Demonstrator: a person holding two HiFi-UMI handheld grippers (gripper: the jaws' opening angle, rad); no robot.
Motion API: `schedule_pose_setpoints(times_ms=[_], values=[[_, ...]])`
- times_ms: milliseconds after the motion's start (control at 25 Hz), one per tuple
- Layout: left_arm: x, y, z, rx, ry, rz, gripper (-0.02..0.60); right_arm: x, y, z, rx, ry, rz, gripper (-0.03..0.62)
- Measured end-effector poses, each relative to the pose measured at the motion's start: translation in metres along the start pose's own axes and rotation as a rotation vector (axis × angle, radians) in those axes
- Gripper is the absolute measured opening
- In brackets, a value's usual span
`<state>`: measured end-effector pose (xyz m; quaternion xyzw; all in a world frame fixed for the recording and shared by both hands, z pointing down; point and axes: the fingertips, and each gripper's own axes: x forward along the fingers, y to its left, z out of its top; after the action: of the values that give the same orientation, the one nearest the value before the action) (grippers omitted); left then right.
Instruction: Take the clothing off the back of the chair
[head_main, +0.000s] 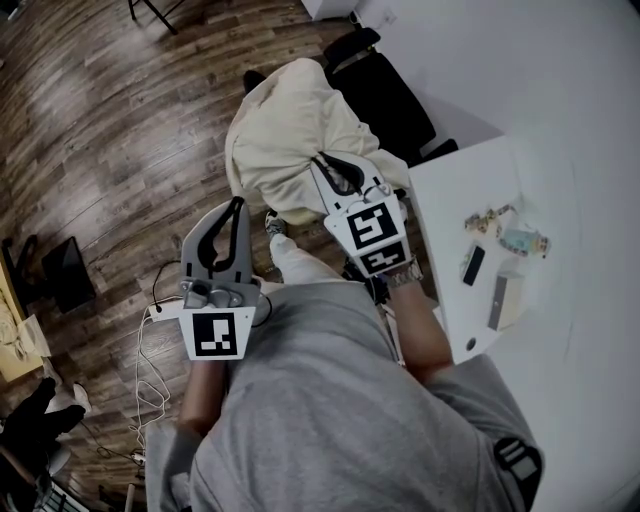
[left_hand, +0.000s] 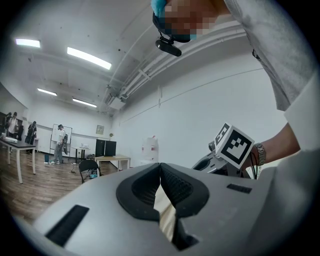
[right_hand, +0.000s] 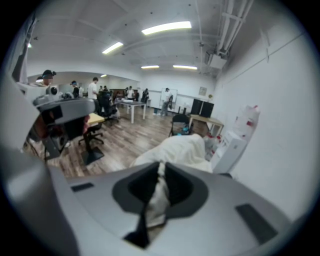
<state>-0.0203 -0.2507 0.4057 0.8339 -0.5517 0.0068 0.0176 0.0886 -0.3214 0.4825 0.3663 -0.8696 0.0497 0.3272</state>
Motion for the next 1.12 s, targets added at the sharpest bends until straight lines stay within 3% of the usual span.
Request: schedule_pose_setpoints(times_ms=[440, 1120], values=[[-0.012, -0.003, 0.004, 0.013, -0.006, -0.017, 0.037, -0.019, -0.011, 0.007, 0.065, -0.055, -0.066, 0.061], [-0.038, -0.007, 0.016, 0.014, -0.042, -0.015, 0.037, -0.047, -0.012, 0.024, 0.079, -0.111, -0.128, 0.061]])
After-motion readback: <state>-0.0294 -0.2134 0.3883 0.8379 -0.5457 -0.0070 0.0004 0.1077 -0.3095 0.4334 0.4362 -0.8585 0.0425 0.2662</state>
